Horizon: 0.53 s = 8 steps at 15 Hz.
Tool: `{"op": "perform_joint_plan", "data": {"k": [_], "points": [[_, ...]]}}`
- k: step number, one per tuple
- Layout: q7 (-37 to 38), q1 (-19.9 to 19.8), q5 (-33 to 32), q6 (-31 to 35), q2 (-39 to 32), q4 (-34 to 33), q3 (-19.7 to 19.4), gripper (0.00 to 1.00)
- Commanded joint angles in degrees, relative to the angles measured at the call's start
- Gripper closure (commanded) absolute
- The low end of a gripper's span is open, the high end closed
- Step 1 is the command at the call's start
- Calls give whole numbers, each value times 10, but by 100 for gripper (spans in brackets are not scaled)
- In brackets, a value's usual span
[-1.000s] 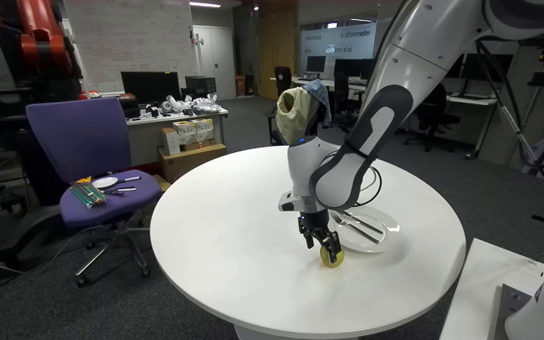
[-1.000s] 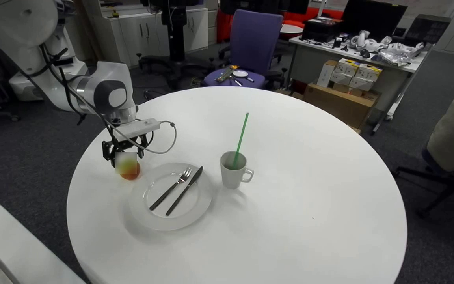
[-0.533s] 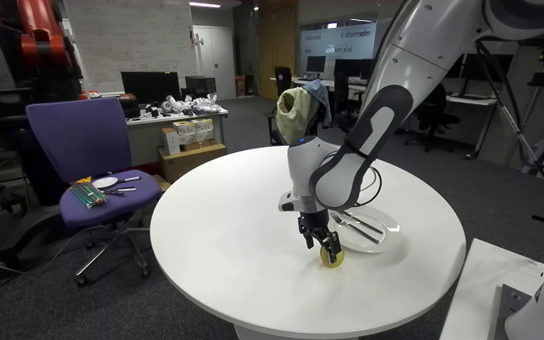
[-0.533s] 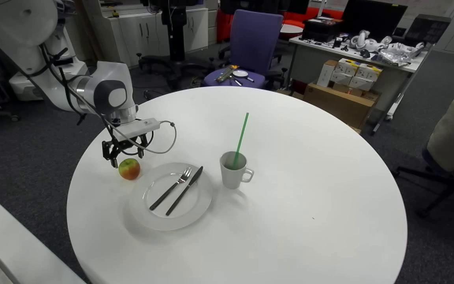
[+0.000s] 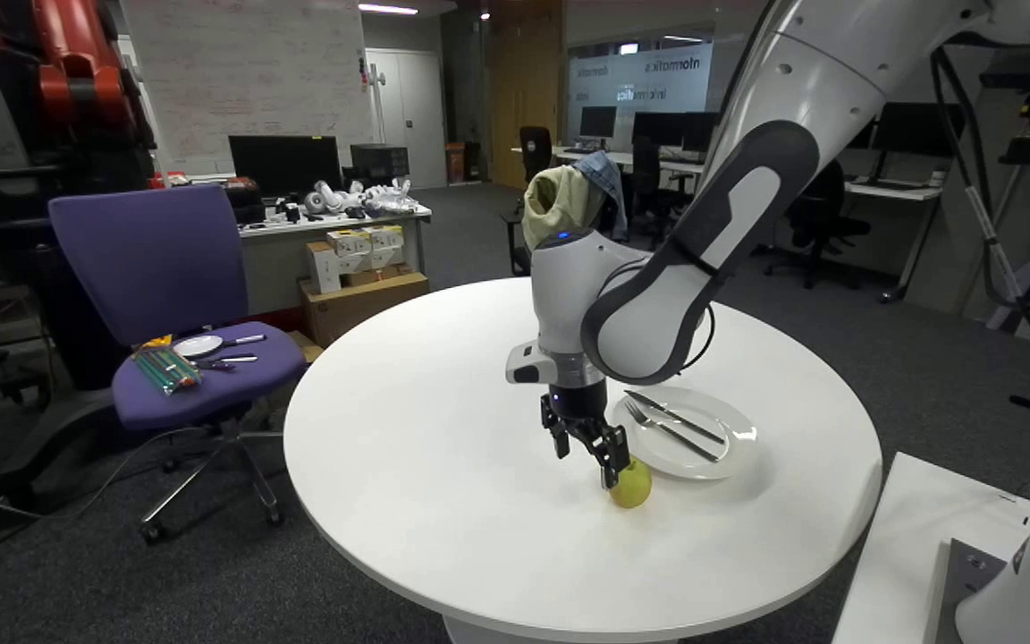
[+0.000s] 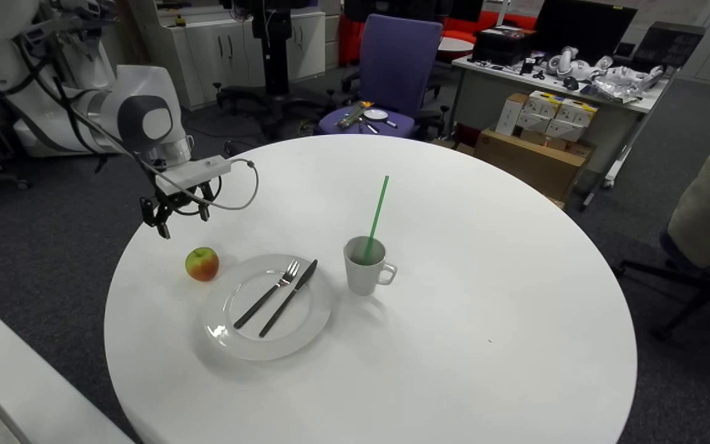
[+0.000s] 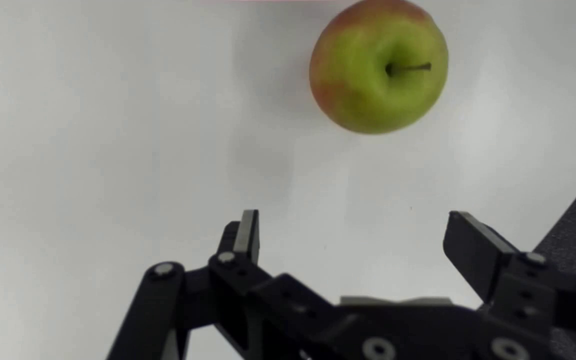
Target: Move the apple
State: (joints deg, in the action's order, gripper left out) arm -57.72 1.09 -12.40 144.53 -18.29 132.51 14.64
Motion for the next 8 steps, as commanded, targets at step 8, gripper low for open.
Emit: {"op": "perform_joint_plan", "data": {"k": [8], "points": [[-1, 81, 298, -23, 324, 122, -9, 0]]}}
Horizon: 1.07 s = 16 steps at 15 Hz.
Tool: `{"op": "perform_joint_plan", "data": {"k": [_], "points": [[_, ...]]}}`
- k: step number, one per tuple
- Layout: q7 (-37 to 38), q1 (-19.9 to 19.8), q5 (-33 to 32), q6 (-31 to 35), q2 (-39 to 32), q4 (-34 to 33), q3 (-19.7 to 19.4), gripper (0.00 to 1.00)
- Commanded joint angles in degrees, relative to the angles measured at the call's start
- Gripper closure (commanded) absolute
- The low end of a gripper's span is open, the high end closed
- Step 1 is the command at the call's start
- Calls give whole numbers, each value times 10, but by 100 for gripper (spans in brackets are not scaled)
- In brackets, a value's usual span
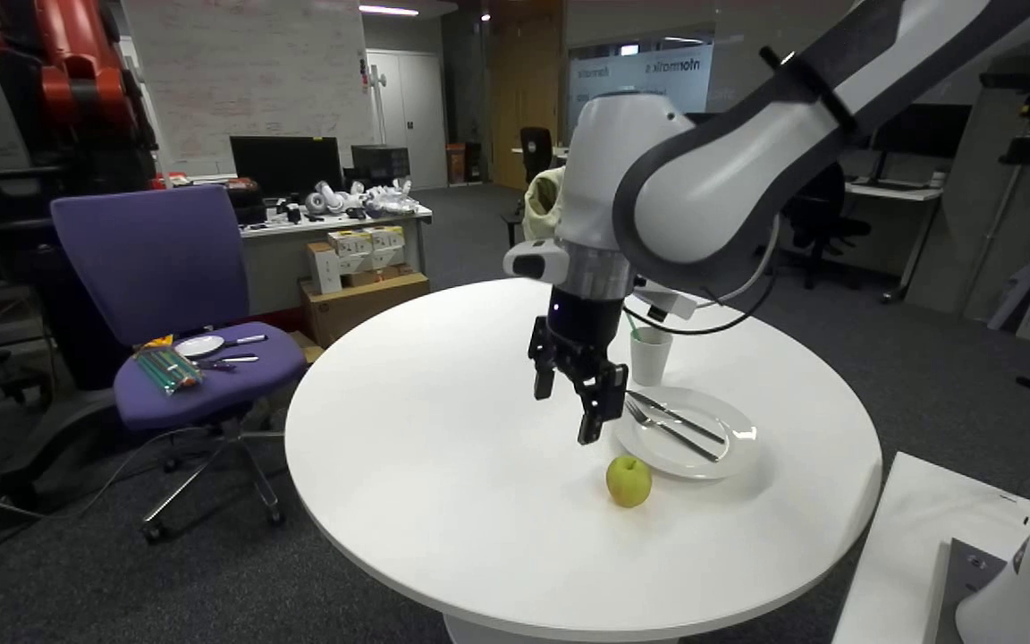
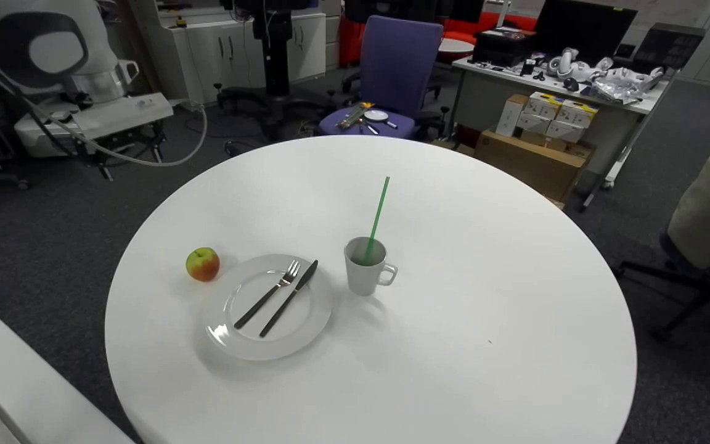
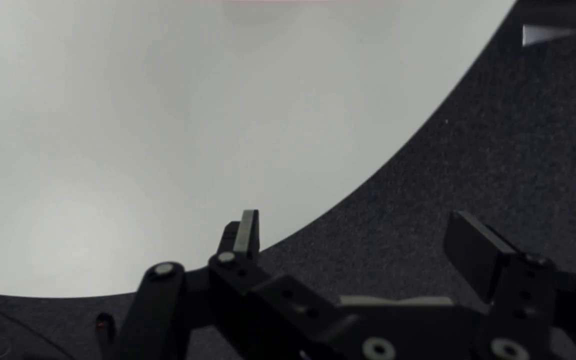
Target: Move the apple
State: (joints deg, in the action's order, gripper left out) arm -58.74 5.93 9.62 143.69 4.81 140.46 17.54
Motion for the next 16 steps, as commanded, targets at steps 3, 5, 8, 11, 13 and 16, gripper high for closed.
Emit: {"op": "perform_joint_plan", "data": {"k": [3, 5, 8, 11, 13, 16], "points": [[74, 48, 91, -4, 147, 70, -73, 0], [135, 47, 71, 11, 173, 93, -88, 0], [229, 42, 48, 34, 200, 128, -100, 0], [327, 41, 32, 54, 220, 160, -109, 0], [309, 63, 23, 37, 188, 134, -130, 0], [326, 63, 22, 38, 197, 143, -130, 0]]}}
